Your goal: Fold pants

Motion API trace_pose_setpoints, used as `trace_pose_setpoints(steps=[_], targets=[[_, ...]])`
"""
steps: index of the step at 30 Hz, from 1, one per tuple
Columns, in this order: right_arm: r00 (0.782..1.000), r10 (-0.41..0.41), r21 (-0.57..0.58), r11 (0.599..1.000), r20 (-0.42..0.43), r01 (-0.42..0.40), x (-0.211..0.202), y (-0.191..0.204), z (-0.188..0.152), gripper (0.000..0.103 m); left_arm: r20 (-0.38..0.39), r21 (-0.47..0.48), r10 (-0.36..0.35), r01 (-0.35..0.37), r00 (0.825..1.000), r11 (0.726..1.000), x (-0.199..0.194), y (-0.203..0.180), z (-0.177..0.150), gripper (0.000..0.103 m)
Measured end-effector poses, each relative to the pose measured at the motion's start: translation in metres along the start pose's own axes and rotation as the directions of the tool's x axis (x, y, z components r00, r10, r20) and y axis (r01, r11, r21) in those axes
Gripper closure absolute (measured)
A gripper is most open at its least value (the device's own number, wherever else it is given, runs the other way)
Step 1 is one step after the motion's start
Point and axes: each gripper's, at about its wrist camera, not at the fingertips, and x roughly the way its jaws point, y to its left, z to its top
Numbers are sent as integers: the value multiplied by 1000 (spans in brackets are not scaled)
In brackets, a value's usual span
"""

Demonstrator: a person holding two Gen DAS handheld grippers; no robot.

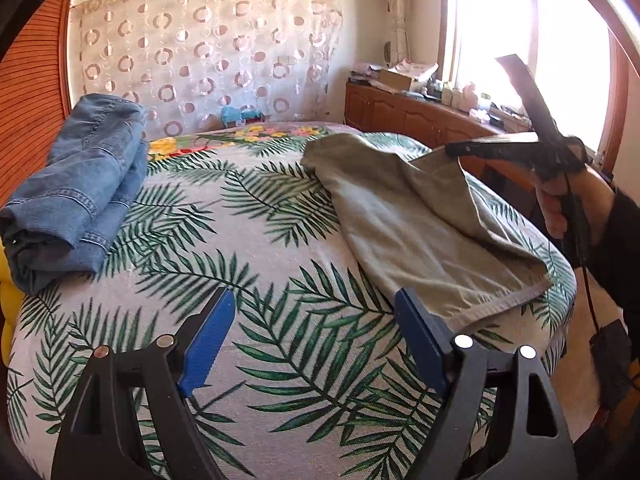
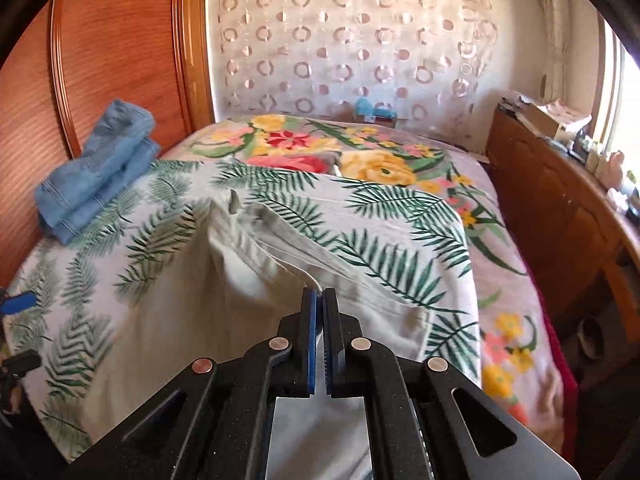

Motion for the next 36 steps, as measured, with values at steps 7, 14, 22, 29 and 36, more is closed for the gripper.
trace_pose_setpoints(steps=[7, 14, 22, 29, 36], targets=[[999, -40, -11, 999, -10, 40, 8, -10, 12, 101, -40, 15, -32, 32, 999, 999, 14, -10, 1, 21], [995, -93, -10, 996, 22, 93, 6, -18, 21, 101, -43, 62, -26, 29, 999, 998, 22, -19, 9, 21], [985, -175, 5, 985, 6, 175, 22, -26, 18, 101, -55, 74, -24, 28, 998, 997, 35, -19, 20, 21], [972, -222, 40, 973, -83, 226, 51, -33, 16, 101, -117, 90, -35, 45, 993, 995, 49, -23, 18, 21], [983, -166, 128, 976, -79, 175, 61, -43, 16, 91, -187, 92, -35, 53, 982, 994, 59, -27, 16, 21]])
